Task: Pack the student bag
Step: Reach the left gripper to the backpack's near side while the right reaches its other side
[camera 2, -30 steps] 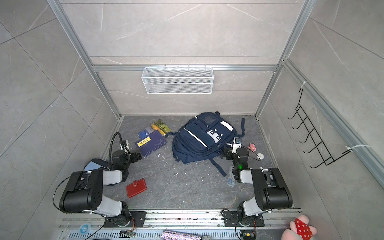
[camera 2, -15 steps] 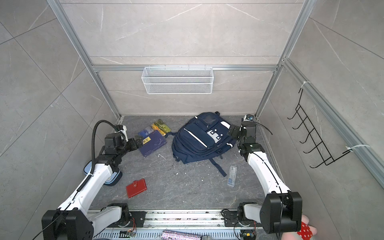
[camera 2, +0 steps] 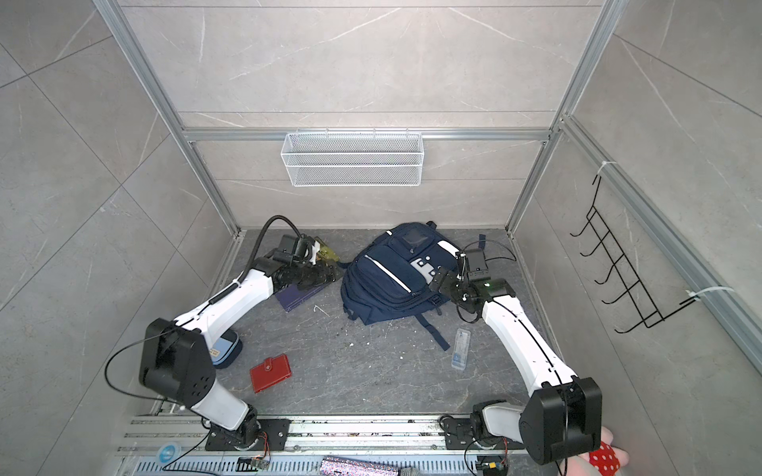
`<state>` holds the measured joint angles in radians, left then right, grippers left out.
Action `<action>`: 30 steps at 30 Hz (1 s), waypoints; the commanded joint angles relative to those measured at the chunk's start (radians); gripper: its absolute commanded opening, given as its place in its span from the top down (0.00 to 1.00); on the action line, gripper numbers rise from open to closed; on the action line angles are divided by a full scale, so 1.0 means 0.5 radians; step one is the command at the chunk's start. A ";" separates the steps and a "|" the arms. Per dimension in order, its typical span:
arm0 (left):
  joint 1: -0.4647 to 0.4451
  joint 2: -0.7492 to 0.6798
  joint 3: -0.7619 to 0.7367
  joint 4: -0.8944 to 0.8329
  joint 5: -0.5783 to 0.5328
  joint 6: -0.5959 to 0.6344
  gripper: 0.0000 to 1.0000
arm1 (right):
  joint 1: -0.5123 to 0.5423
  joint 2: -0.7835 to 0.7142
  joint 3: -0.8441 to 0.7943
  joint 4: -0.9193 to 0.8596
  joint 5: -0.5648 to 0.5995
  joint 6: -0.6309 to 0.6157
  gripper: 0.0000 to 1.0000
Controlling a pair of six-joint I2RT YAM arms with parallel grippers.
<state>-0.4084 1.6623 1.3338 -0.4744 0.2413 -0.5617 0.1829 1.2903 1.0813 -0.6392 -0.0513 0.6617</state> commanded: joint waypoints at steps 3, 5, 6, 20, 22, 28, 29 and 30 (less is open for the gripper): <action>-0.167 0.253 0.279 -0.214 -0.037 -0.150 0.16 | 0.004 0.078 0.034 -0.175 -0.169 -0.209 0.00; -0.249 0.286 0.314 -0.230 -0.110 -0.173 0.17 | -0.004 0.060 -0.026 -0.118 -0.212 -0.296 0.01; -0.281 0.310 0.315 -0.247 -0.121 -0.200 0.18 | -0.007 0.057 -0.065 -0.068 -0.233 -0.351 0.01; -0.508 0.465 0.154 -0.140 -0.217 -0.489 0.04 | -0.326 0.677 0.003 0.302 -0.544 -0.167 0.07; -0.542 0.477 0.113 -0.091 -0.227 -0.535 0.08 | -0.340 0.733 0.031 0.326 -0.519 -0.175 0.08; -0.635 0.502 -0.016 0.018 -0.230 -0.608 0.31 | -0.348 0.944 0.119 0.321 -0.485 -0.294 0.24; -0.646 0.501 -0.033 0.029 -0.229 -0.618 0.36 | -0.353 0.969 0.118 0.324 -0.489 -0.299 0.28; -0.656 0.496 -0.054 0.041 -0.235 -0.629 0.41 | -0.352 0.986 0.113 0.332 -0.485 -0.303 0.34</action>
<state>-0.7136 1.8988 1.3327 -0.4698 0.1211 -0.8494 0.0078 1.7504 1.1194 -0.4812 -0.2962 0.5220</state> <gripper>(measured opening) 0.617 0.687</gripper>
